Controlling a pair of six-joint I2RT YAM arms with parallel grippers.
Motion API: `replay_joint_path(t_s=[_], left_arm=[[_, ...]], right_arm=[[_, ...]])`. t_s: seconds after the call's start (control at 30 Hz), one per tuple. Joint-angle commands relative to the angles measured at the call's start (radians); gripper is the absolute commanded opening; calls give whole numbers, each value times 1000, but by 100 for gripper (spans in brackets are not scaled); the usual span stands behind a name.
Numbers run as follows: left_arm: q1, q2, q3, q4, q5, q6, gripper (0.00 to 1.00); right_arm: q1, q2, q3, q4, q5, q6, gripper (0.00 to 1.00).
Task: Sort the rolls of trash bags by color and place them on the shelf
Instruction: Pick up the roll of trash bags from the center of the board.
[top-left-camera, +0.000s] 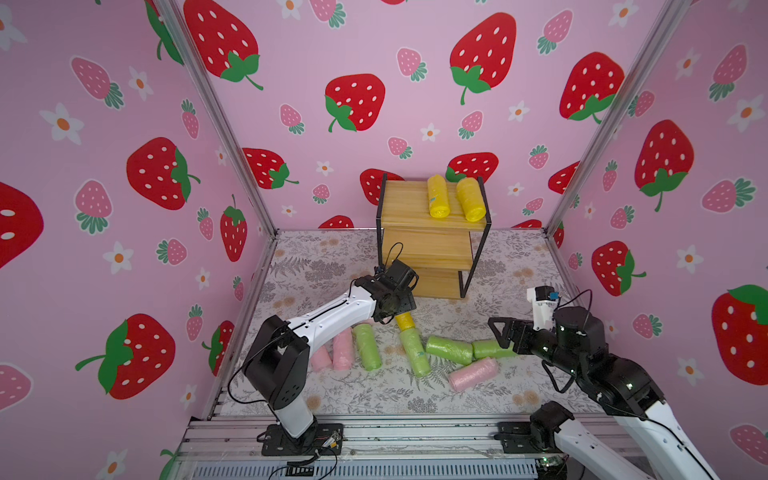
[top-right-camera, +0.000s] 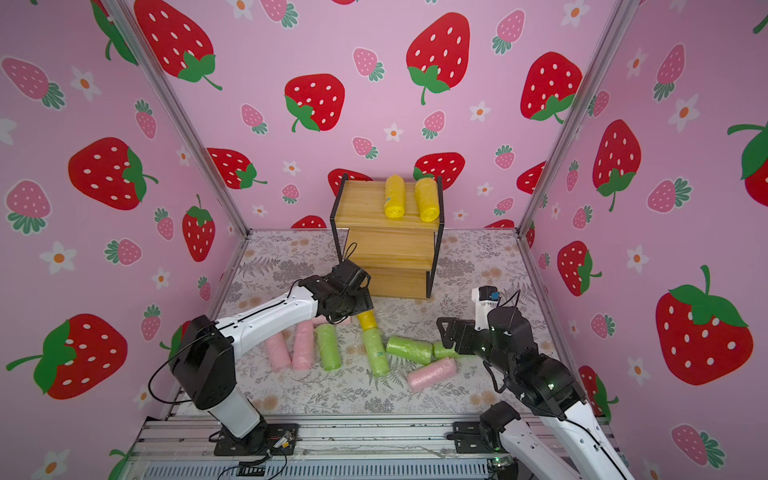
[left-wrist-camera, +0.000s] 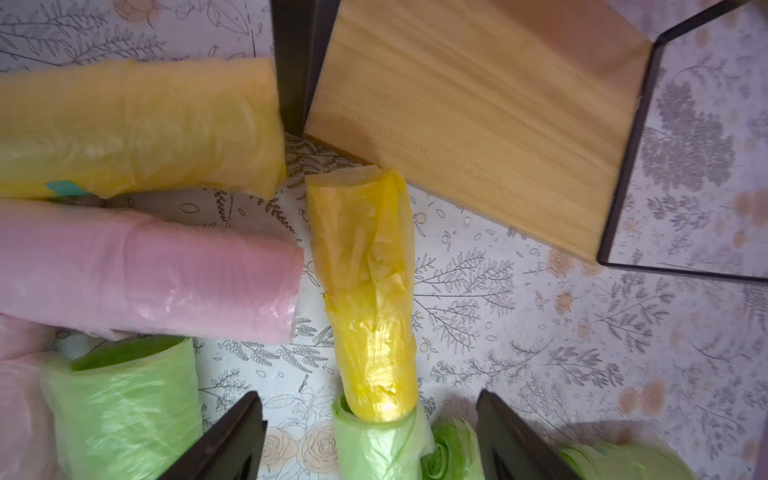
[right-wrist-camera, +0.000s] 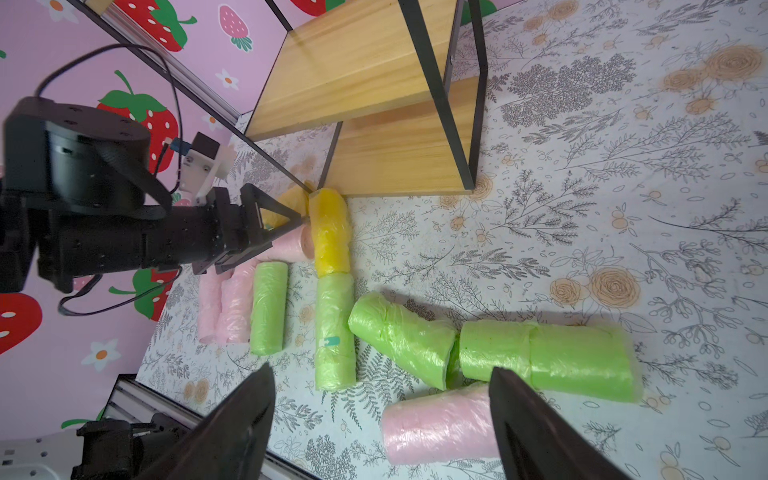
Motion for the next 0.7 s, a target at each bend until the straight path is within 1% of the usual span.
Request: replay_joint_path(t_s=[0.0, 0.13, 0.33, 0.57, 0.67], left_arm=[[10, 44, 42, 30, -39, -50, 79], [22, 87, 54, 76, -59, -56, 76], [38, 169, 119, 72, -58, -47, 71], [50, 248, 175, 65, -42, -25, 70], [55, 265, 175, 62, -38, -18, 69]], right_arm=[[0, -34, -10, -54, -10, 9, 86], [0, -42, 5, -88, -1, -26, 87], [0, -21, 38, -117, 2, -66, 87], [-1, -15, 33, -123, 2, -72, 87], [0, -18, 24, -125, 1, -68, 87]])
